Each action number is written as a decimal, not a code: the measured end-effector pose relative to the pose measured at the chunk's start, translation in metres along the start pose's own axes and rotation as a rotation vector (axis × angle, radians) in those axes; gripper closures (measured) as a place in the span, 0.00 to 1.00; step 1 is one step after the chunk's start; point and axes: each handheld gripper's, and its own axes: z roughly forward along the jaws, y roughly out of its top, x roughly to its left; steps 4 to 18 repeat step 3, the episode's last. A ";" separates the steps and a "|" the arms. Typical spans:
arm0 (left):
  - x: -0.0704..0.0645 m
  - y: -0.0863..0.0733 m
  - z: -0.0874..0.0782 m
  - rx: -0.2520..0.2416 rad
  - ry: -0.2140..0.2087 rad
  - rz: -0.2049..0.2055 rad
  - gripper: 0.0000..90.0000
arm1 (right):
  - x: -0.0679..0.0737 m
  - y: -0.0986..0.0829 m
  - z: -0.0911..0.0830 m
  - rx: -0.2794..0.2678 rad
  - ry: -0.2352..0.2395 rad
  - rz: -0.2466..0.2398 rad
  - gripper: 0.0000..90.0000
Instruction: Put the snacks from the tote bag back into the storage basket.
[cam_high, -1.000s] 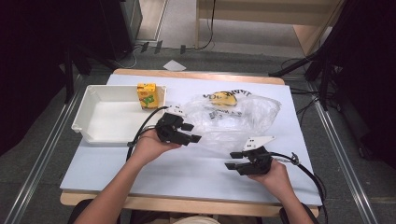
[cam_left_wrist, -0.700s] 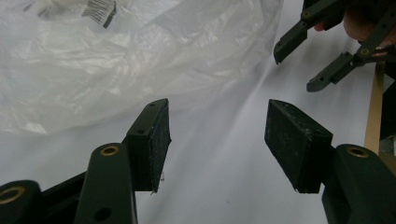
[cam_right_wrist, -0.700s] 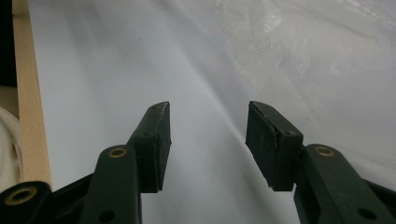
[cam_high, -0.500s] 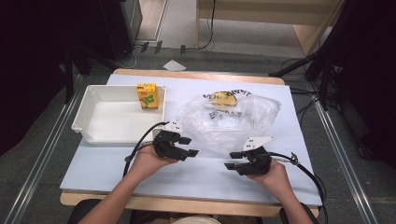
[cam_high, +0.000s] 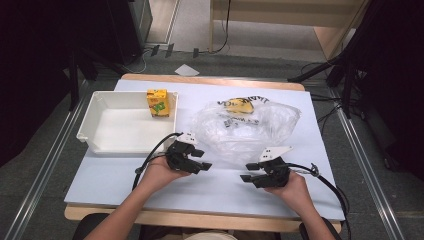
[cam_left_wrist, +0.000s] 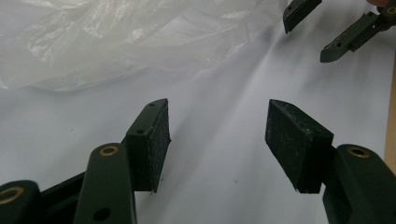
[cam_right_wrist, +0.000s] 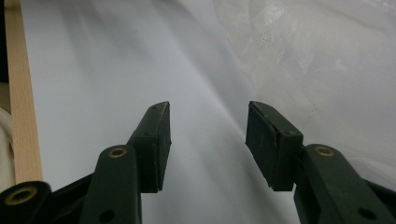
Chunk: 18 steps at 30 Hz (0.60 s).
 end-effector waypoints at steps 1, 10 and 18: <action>0.001 0.000 0.000 0.003 -0.001 0.001 0.46 | 0.000 0.000 0.001 0.003 -0.001 -0.006 0.57; 0.002 0.000 -0.001 0.004 0.005 0.010 0.46 | 0.000 -0.001 0.001 0.011 -0.001 -0.012 0.57; 0.002 0.000 -0.001 0.004 0.005 0.010 0.46 | 0.000 -0.001 0.001 0.011 -0.001 -0.012 0.57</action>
